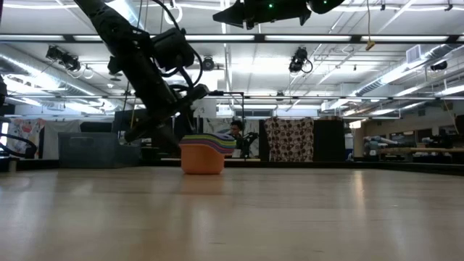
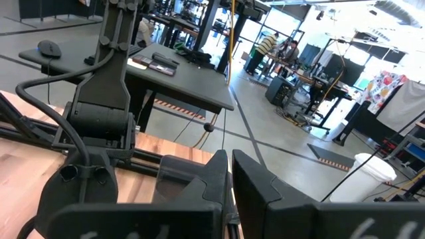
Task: Nest measuring cups in basket
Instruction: Put the stack of measuring cups into the black bin
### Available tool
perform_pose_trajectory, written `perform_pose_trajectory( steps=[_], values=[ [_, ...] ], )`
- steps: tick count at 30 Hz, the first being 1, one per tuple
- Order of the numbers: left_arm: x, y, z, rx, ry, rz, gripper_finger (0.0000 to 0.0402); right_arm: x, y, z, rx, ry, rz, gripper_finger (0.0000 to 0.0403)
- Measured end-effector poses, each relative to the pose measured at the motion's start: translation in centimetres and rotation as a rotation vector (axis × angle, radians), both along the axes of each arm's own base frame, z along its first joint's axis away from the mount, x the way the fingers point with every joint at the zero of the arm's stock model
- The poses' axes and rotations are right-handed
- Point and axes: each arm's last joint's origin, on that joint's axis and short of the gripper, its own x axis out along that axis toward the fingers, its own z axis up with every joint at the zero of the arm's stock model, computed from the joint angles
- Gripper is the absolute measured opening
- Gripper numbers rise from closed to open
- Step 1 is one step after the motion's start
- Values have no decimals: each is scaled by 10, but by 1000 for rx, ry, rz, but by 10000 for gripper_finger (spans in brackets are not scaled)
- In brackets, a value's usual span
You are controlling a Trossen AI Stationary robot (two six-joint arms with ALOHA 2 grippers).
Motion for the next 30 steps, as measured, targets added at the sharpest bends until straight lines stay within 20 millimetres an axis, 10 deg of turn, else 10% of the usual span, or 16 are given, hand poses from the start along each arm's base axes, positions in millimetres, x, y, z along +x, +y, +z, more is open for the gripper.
perform_pose_trajectory(
  steps=[9,30],
  values=[
    [1,0,1,4,-16,1,99,0,0,0,0,0,0,29],
    [10,3,19,50,74,-78,121,0,0,0,0,0,0,29]
  ],
)
